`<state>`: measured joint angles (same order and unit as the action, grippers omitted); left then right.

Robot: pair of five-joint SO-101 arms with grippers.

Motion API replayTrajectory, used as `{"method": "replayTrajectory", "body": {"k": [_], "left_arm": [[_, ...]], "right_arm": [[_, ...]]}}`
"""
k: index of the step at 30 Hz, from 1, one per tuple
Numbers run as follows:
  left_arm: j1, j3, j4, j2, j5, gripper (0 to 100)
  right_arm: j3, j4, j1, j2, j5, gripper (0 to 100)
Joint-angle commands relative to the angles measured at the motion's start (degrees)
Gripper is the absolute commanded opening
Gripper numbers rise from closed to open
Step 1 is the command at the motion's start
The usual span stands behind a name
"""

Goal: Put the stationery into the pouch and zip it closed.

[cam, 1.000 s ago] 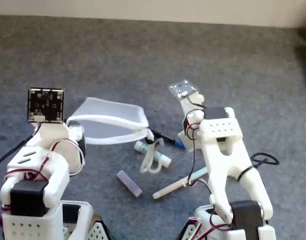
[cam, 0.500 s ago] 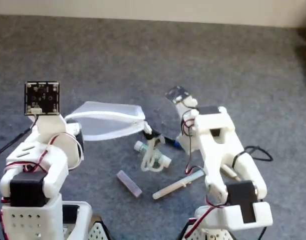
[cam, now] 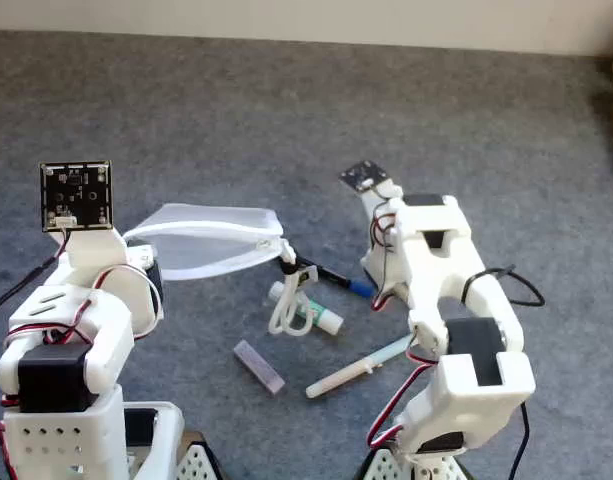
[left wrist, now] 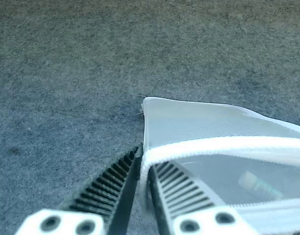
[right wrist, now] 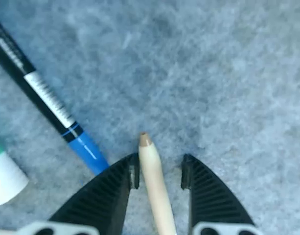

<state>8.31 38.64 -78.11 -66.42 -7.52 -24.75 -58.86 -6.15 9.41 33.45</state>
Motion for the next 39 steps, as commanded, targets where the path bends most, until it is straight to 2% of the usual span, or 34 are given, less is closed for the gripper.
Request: {"method": "replayTrajectory", "body": {"k": [1, 8, 10, 17, 22, 28, 39], "left_arm": [[1.7, -0.4, 0.2, 0.7, -0.4, 1], [1.7, -0.4, 0.2, 0.7, -0.4, 1], [1.7, -0.3, 0.2, 0.7, -0.4, 1], [1.7, -0.3, 0.1, 0.9, -0.4, 1], [1.7, 0.6, 0.2, 0.7, -0.3, 1], [1.7, 0.8, 0.2, 0.7, -0.3, 1], [1.7, 0.7, 0.2, 0.7, -0.3, 1]], "right_arm": [[2.5, 0.3, 0.5, 0.1, 0.8, 10.8], [2.4, 0.3, 0.4, 0.1, 1.0, 3.2], [2.3, 0.2, 0.4, 0.0, 3.7, 0.5], [2.6, 0.1, 0.6, -0.2, 4.9, 0.5], [3.7, -4.4, 0.3, -1.0, 4.9, 0.5], [4.0, -5.1, 0.0, -10.7, 4.8, 0.5], [-4.6, -5.7, -1.3, -27.1, -2.3, 0.5]]}}
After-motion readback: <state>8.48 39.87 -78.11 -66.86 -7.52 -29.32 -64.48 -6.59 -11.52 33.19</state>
